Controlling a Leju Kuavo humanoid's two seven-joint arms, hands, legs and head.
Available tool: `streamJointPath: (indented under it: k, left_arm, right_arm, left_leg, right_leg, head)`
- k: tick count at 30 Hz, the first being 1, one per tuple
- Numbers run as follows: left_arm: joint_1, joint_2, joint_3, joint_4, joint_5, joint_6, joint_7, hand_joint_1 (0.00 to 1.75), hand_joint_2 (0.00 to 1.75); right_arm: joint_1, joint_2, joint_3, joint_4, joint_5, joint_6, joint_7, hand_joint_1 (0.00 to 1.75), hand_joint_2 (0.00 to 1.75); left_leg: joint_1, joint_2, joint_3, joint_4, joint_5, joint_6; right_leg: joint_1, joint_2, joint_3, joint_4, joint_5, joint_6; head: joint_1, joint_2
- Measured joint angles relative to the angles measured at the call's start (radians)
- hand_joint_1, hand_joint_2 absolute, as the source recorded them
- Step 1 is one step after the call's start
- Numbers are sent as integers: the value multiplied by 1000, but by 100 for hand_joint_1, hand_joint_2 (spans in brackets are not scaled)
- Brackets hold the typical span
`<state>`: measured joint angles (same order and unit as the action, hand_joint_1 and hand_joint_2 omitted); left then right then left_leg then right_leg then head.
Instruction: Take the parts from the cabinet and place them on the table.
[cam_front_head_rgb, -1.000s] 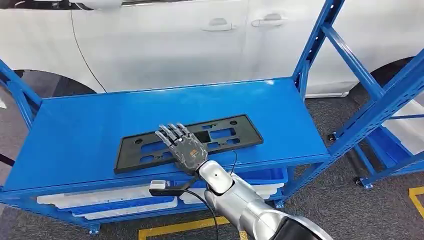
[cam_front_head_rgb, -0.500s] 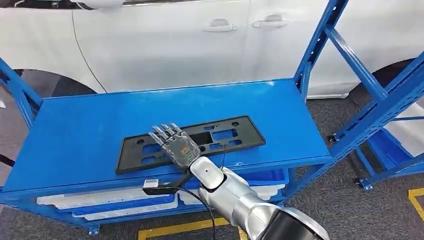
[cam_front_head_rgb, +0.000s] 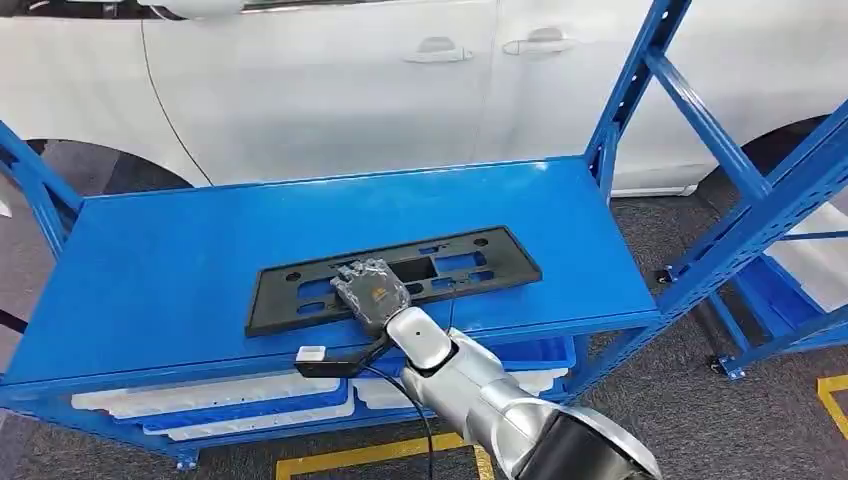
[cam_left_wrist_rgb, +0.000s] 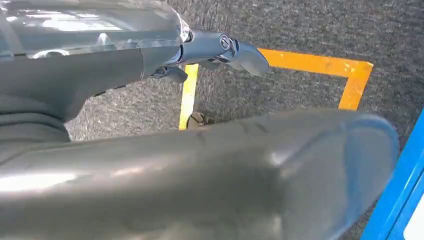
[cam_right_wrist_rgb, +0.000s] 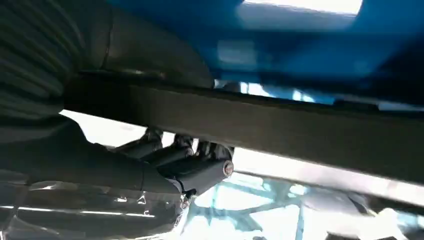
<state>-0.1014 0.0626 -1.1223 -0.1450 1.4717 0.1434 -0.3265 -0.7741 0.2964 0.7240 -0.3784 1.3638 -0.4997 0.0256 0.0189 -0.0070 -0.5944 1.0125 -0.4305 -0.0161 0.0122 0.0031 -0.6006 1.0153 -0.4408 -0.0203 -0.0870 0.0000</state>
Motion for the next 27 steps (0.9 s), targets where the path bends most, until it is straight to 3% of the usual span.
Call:
streamJointPath:
  k: [1, 2, 3, 5, 6, 7, 8, 10, 11, 12, 13, 16, 17, 18, 20, 21, 22, 23, 24, 26, 27]
  left_arm:
    - [0, 2, 0, 0, 0, 0, 0, 0, 0]
    - [0, 3, 0, 0, 0, -1, -1, 0, 0]
    - [0, 4, 0, 0, 0, -2, -1, 0, 0]
    - [-2, 4, 0, 0, 0, -6, -1, 0, 0]
    - [-2, 4, 0, 0, 0, -7, -1, 0, 0]
    - [-2, 5, 0, 0, 0, -9, -1, 0, 0]
    - [-2, 6, 0, 0, 0, -12, -1, 0, 0]
    - [-5, 10, -1, 0, 0, -19, -7, 0, 0]
    - [-6, 11, -2, 0, 0, -22, -14, 0, 0]
    - [-9, 11, -4, 0, 0, -26, -21, 0, 0]
    - [-9, 11, -7, 0, 0, -30, -32, 0, 175]
    - [-9, 11, -17, 0, -1, -44, -75, 0, 175]
    - [-11, 10, -20, 0, -1, -49, -85, 0, 175]
    - [-11, 11, -23, 0, -1, -53, -92, 0, 175]
    - [-11, 11, -26, 0, -1, -54, -97, 0, 175]
    - [-10, 12, -27, 0, -1, -54, -97, 0, 175]
    - [-9, 13, -31, 0, -2, -54, -98, 0, 175]
    - [-10, 13, -34, 0, -2, -53, -98, 0, 175]
    - [-10, 13, -37, 0, -2, -53, -98, 0, 175]
    - [-11, 13, -44, 0, -2, -54, -100, 0, 175]
    - [-12, 13, -45, 0, -2, -54, -100, 0, 175]
  right_arm:
    - [-2, -2, -3, 1, 0, 0, 2, 175, 175]
    - [-6, -5, -6, 4, 0, 4, 6, 175, 175]
    - [-11, -5, -7, 7, 0, 9, 11, 175, 175]
    - [-12, -7, -12, 12, 0, 21, 16, 175, 175]
    - [-12, -10, -14, 16, 0, 24, 18, 175, 175]
    - [-11, -13, -15, 20, 1, 26, 18, 175, 175]
    - [-13, -13, -16, 22, 1, 29, 21, 175, 175]
    - [-17, -14, -19, 23, 1, 34, 26, 175, 175]
    - [-17, -15, -22, 24, 1, 34, 29, 175, 175]
    - [-19, -16, -23, 24, 1, 34, 30, 175, 175]
    - [-21, -19, -26, 25, 0, 33, 32, 175, 175]
    - [-23, -23, -34, 26, 0, 33, 31, 175, 175]
    - [-24, -26, -38, 26, 0, 33, 26, 175, 175]
    - [-24, -27, -42, 27, 0, 33, 22, 175, 175]
    - [-23, -30, -47, 30, -1, 32, 14, 175, 175]
    - [-23, -31, -48, 31, -2, 31, 11, 175, 175]
    - [-23, -32, -50, 32, -4, 29, 7, 175, 175]
    - [-23, -32, -54, 33, -6, 26, 3, 175, 175]
    - [-23, -32, -58, 33, -8, 24, 1, 175, 175]
    - [-26, -32, -64, 33, -11, 19, -5, 175, 175]
    - [-27, -32, -66, 33, -17, 13, -11, 175, 175]
  left_leg:
    - [-3, 1, -3, 2, -4, -4]
    - [-1, 2, -9, 22, -20, -7]
    - [0, 2, -33, 75, -55, -7]
    - [1, 2, -106, 234, -128, -14]
    - [2, 2, -137, 296, -143, -18]
    - [2, 2, -143, 305, -132, -20]
    - [2, 2, -124, 263, -98, -20]
    - [4, 3, -40, 95, -10, -18]
    - [4, 4, -10, 25, 3, -15]
    - [-3, 3, 2, 8, -9, -10]
    - [-2, 1, -3, 14, -8, 1]
    - [1, 2, -2, 7, -2, 18]
    - [2, 3, 0, 5, 0, 22]
    - [3, 4, -1, 5, 0, 30]
    - [2, 5, -3, 5, 0, 31]
    - [2, 5, -3, 5, 0, 31]
    - [2, 5, -3, 5, -1, 31]
    - [2, 4, -2, 5, -1, 31]
    - [2, 3, -1, 5, -1, 31]
    - [2, 1, 3, 5, -2, 27]
    - [-3, 0, 2, 7, -3, 21]
  right_leg:
    - [-15, -1, 8, -17, 10, -6]
    - [-12, -2, 13, -25, 13, -9]
    - [-13, -3, 12, -25, 14, -15]
    - [-10, -3, 12, -24, 13, -17]
    - [-9, -3, 11, -22, 12, -18]
    - [-9, -3, 11, -20, 11, -18]
    - [-9, -2, 12, -17, 9, -16]
    - [-11, 0, 16, -9, 1, -10]
    - [-10, -1, 15, -3, -4, -5]
    - [-1, 0, 9, 6, -8, 2]
    - [-3, 0, 7, 4, -6, 5]
    - [-4, 1, 8, 5, -8, 20]
    - [-8, 1, 2, 22, -23, 28]
    - [-9, 0, -26, 81, -62, 34]
    - [-15, 0, -99, 234, -133, 41]
    - [-17, 0, -129, 294, -151, 43]
    - [-19, 0, -143, 320, -145, 44]
    - [-20, 0, -131, 292, -118, 43]
    - [-21, 0, -100, 226, -78, 40]
    - [-17, 0, -7, 40, 3, 25]
    - [-10, 0, 9, 4, -9, 20]
  head:
    - [0, 0]
    - [0, 0]
    - [0, 0]
    - [0, 0]
    - [0, 0]
    - [0, 0]
    - [0, 0]
    - [0, 0]
    - [0, 0]
    - [0, 0]
    - [0, 0]
    - [0, 0]
    - [0, 0]
    - [0, 0]
    - [0, 0]
    - [0, 0]
    - [0, 0]
    - [0, 0]
    - [0, 0]
    - [0, 0]
    - [0, 0]
